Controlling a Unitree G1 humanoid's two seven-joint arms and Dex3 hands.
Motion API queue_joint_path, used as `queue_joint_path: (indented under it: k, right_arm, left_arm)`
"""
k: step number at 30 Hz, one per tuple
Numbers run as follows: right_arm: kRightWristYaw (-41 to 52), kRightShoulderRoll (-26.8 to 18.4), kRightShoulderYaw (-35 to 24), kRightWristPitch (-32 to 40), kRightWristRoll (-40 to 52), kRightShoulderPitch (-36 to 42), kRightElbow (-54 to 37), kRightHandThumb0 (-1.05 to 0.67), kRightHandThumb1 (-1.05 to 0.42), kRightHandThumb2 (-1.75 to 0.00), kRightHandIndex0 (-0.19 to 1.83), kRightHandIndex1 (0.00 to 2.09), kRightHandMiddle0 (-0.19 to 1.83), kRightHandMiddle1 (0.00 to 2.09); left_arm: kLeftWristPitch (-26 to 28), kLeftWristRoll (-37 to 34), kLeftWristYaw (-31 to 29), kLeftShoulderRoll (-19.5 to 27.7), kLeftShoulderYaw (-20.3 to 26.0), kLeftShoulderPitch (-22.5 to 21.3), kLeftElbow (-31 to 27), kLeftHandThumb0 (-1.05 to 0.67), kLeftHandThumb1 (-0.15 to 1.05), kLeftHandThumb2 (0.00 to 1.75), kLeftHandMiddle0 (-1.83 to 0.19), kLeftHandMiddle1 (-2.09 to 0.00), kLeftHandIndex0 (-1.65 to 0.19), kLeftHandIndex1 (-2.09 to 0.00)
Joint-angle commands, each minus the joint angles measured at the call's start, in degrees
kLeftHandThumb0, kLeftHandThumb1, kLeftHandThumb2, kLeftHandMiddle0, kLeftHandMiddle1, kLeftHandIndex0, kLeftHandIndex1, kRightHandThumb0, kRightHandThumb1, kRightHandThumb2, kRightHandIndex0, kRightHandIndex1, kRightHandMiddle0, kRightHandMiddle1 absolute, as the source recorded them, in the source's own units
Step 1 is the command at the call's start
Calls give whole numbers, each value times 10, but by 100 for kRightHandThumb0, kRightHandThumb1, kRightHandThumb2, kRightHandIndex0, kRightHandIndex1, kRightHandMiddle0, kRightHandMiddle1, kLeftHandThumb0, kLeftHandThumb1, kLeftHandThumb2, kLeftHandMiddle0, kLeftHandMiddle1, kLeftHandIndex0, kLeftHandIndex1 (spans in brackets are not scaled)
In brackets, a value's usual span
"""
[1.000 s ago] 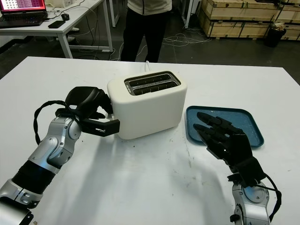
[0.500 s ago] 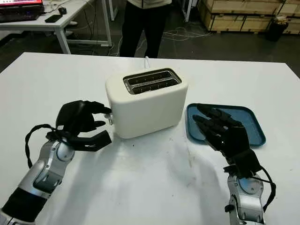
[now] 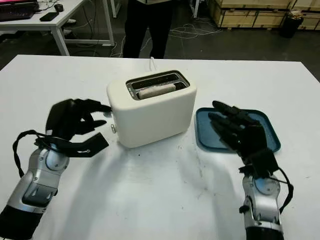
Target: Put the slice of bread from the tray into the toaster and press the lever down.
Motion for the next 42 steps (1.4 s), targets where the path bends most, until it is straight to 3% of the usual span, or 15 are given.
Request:
queue_joint_path:
  k: [1,6,13,16,23,29,33,42]
  right_arm:
    - [-1,-12,-5,1,-4,-21,8,-30,-92,-7,81,1,76,0]
    - [7,-27,-9,6,4,-57,31,-35,-92,-2,84,2,79,1]
    - [19,-37,-12,8,7,-78,43,-43,-91,0,91,2,83,1]
    - [25,-39,-11,1,7,-78,45,-44,-90,0,93,2,84,1]
    - [23,-39,-6,7,-1,-70,36,-46,-88,0,96,2,87,1]
    - [18,-37,1,10,-10,-59,28,-48,-89,0,96,1,86,0]
    - [19,-34,3,7,-11,-53,26,-48,-90,-1,95,0,84,0]
    - [19,-31,5,17,-7,-43,15,-52,-91,0,93,0,82,0]
  left_arm:
    - [-14,-13,11,-13,17,8,-26,-34,81,2,-74,-111,-106,0]
    - [-6,-15,15,-32,51,29,-72,-31,82,1,-63,-109,-97,0]
    - [0,-1,4,-39,66,43,-88,-30,80,0,-66,-101,-98,-1]
    - [-6,5,-26,-12,67,40,-89,-28,80,0,-73,-98,-102,-3]
    - [-24,4,-144,95,79,7,-95,-18,65,0,-103,-96,-119,-9]
    - [-28,-6,-262,169,70,-56,-88,-7,58,0,-118,-84,-131,-8]
    - [-37,-5,-295,176,53,-87,-66,-8,59,0,-107,-114,-134,-3]
    - [-92,3,-257,147,23,-116,8,-18,61,1,-93,-154,-135,-1]
